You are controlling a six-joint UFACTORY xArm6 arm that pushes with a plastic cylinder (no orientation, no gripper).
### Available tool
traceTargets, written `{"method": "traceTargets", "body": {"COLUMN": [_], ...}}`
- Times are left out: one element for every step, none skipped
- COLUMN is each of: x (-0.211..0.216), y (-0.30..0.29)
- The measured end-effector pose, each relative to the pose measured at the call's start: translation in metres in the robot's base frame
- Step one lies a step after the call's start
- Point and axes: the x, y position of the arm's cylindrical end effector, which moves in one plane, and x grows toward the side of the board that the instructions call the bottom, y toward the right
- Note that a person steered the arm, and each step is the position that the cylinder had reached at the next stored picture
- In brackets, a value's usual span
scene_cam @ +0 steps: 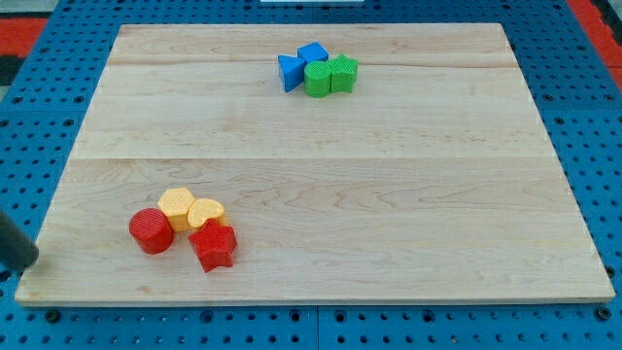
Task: Move the red star and yellow heart up a bit
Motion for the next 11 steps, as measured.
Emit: {"method": "traceTargets", "body": {"x": [0.024, 0.023, 0.02, -0.011, -0.024, -0.013, 0.015, 0.013, -0.016, -0.035, -0.066], "y": [0.028, 0.065, 0.067, 0.066, 0.068, 0.071, 0.123, 0.193, 0.185, 0.164, 0.161]}}
